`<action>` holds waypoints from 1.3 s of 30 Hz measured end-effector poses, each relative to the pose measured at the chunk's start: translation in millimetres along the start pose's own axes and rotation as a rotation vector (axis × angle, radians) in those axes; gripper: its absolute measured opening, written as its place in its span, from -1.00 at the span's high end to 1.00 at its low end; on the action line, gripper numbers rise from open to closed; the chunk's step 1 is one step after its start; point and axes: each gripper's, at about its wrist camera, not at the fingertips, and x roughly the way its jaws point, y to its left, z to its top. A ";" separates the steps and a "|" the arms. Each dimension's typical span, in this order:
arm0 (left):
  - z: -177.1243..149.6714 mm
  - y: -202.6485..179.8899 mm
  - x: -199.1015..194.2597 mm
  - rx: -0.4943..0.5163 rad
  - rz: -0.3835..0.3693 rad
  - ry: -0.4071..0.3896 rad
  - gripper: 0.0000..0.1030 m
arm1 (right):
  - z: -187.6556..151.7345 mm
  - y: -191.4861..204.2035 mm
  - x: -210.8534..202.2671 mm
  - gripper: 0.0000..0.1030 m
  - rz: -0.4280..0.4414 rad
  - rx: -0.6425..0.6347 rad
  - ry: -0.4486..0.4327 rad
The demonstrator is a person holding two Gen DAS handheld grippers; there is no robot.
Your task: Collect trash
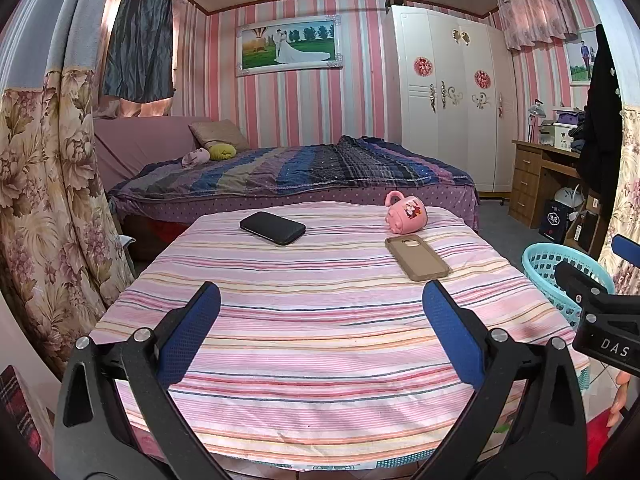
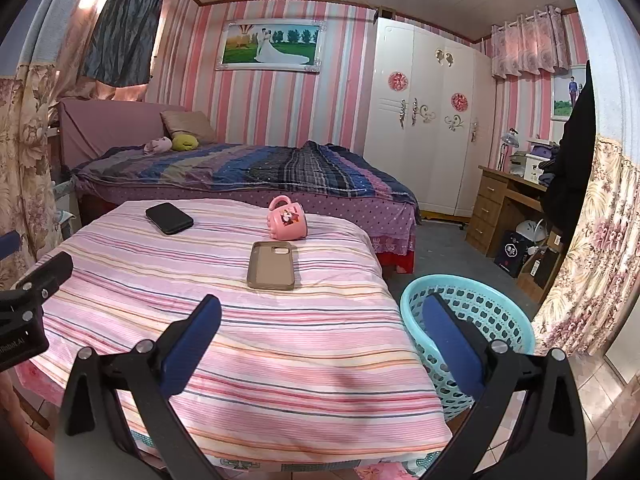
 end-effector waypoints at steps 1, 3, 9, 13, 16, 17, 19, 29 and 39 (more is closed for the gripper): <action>0.0 0.0 0.0 0.000 0.000 0.000 -0.90 | 0.0 -0.3 -0.1 -0.91 -0.001 0.000 -0.001; -0.6 -0.2 0.1 0.000 -0.002 0.001 -0.90 | 0.1 -0.3 -0.1 -0.91 -0.001 0.000 -0.001; -1.1 -1.2 0.5 0.000 -0.004 -0.001 -0.90 | 1.1 -5.5 -0.7 -0.91 -0.012 0.002 -0.003; -0.9 -1.0 0.2 -0.001 -0.004 -0.001 -0.90 | 1.5 -6.1 -1.4 -0.91 -0.012 0.003 -0.003; -1.2 -2.7 0.5 -0.001 -0.006 0.001 -0.90 | 1.3 -6.0 -1.5 -0.91 -0.014 0.000 -0.004; -1.3 -2.8 0.5 -0.001 -0.005 0.001 -0.90 | 1.5 -5.0 -1.8 -0.91 -0.013 0.001 -0.004; -1.6 -3.2 0.7 -0.001 -0.005 0.000 -0.90 | 1.4 -6.0 -2.1 -0.91 -0.015 0.001 -0.004; -0.7 -2.2 1.3 -0.009 -0.001 0.004 -0.90 | 1.3 -6.0 -2.8 -0.91 -0.015 0.000 -0.003; -0.6 -0.3 1.4 -0.009 0.000 0.006 -0.90 | 1.1 -7.0 -2.8 -0.91 -0.013 -0.002 -0.002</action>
